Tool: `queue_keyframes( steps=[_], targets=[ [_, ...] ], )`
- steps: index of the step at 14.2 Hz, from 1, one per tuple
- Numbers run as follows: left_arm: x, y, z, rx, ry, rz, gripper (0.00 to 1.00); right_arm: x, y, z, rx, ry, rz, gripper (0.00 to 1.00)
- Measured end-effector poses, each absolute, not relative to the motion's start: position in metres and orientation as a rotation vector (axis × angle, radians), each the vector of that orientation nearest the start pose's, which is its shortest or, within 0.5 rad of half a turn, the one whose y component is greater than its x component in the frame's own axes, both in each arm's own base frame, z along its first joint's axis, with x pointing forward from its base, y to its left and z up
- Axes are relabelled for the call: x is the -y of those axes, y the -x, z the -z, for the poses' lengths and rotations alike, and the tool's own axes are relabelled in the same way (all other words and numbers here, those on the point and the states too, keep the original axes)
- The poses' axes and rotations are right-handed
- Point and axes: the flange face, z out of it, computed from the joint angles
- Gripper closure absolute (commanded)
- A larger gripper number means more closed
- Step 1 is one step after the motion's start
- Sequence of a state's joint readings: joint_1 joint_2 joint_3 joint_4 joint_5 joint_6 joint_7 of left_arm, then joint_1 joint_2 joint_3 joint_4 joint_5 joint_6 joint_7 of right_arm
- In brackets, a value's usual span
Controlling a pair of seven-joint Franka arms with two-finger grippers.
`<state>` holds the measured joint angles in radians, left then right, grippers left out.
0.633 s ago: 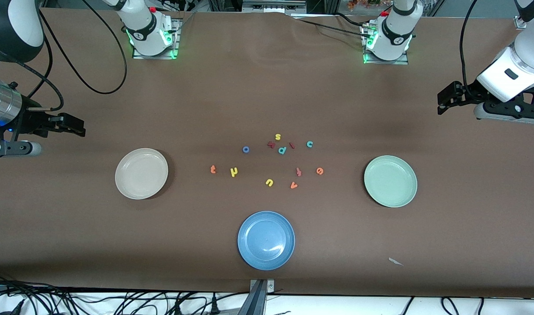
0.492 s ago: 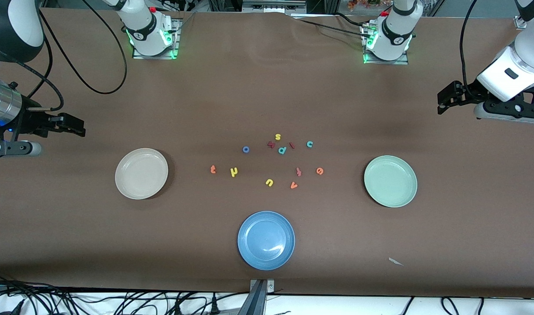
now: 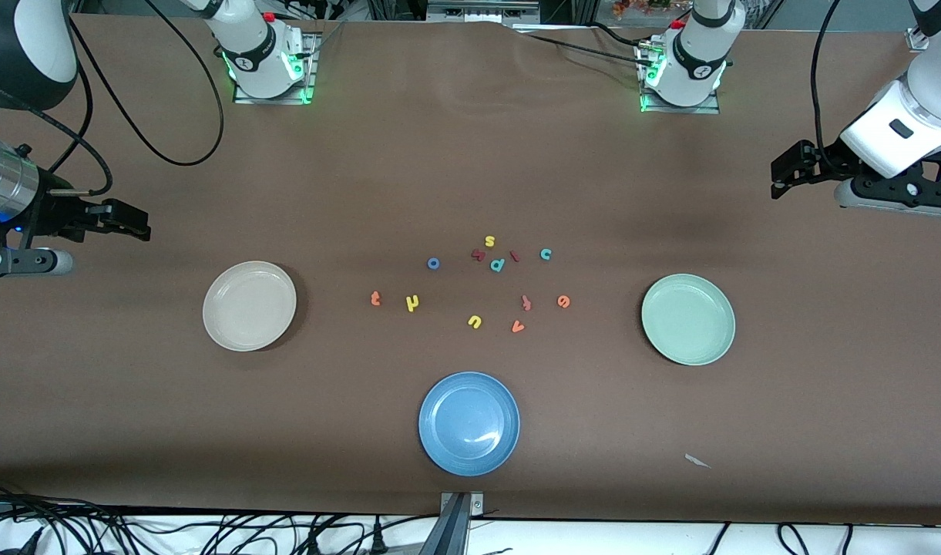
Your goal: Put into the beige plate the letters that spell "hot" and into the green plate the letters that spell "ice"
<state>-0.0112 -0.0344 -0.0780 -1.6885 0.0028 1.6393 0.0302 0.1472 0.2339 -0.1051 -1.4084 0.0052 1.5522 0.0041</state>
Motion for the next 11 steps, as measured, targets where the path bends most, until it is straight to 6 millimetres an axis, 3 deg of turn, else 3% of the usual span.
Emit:
queue_keyframes(
  steps=[11],
  targets=[
    [0.0515, -0.5442, -0.5974, -0.194, 3.129, -0.029, 0.00, -0.0342, -0.6193, -0.5624, 0.062, 3.159, -0.139, 0.00]
  ],
)
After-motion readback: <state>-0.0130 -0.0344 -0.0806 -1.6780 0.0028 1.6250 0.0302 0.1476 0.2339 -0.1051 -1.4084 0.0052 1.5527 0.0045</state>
